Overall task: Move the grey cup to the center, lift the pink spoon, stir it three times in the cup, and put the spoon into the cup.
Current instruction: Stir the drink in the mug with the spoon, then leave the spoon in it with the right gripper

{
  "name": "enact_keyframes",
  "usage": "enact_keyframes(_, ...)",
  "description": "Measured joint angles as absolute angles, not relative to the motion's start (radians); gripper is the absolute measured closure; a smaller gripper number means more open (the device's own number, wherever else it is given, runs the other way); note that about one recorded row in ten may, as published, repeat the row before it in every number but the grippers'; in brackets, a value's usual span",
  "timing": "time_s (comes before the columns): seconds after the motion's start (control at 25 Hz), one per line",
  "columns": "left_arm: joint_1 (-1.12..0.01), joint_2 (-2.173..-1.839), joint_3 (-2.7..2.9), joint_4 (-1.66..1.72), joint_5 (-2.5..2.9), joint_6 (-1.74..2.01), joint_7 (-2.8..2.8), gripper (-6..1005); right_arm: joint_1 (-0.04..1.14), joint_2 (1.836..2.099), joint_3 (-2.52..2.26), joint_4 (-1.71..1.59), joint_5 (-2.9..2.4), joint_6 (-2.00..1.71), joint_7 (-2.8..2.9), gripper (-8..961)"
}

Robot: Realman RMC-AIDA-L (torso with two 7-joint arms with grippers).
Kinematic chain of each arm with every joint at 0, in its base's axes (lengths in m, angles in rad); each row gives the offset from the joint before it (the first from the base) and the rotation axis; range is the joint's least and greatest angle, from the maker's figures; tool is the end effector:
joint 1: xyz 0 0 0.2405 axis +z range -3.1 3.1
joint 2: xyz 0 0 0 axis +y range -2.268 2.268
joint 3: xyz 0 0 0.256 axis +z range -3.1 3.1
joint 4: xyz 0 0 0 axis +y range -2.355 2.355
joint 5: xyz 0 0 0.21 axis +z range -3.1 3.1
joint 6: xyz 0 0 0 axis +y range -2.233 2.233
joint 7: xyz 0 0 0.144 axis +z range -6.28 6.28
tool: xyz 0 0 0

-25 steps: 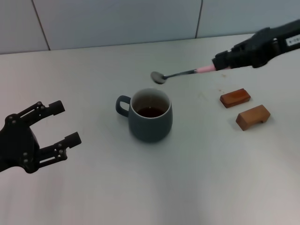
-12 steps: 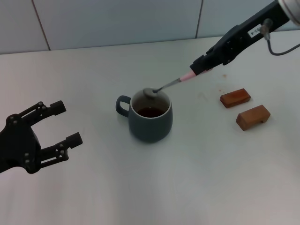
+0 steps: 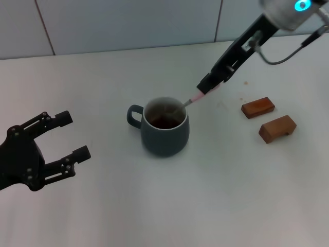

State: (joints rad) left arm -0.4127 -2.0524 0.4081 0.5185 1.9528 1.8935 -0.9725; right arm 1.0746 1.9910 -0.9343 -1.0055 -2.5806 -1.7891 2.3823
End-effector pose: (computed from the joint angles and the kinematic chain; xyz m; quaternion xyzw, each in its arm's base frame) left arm -0.2848 0.2678 0.0298 -0.9003 -0.0987 -0.3860 0.1751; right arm 0.0942 0.4147 0.0484 -0.9452 0.2930 -0.1169 0.0846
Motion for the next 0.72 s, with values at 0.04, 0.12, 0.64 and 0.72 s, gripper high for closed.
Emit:
enact_keyframes(0.04, -0.413, -2.052, 0.408, 0.518, 1.953, 1.894, -0.972, 163, 1.099, 1.993, -0.954, -0.958, -2.597, -1.76, 2.382, 847)
enact_keyframes(0.12, -0.413, -2.052, 0.408, 0.518, 1.953, 1.894, -0.969, 163, 1.125, 1.996, -0.969, -0.916, -2.61, -1.734, 2.382, 847)
enact_keyframes(0.64, -0.414, -2.052, 0.411, 0.518, 1.953, 1.895, -0.948, 163, 1.21, 2.007, -0.999, -0.82, -2.642, -1.666, 2.373, 846)
enact_keyframes(0.72, -0.414, -2.052, 0.411, 0.518, 1.953, 1.895, -0.948, 162, 1.221, 2.01, -1.001, -0.807, -2.651, -1.665, 2.373, 846)
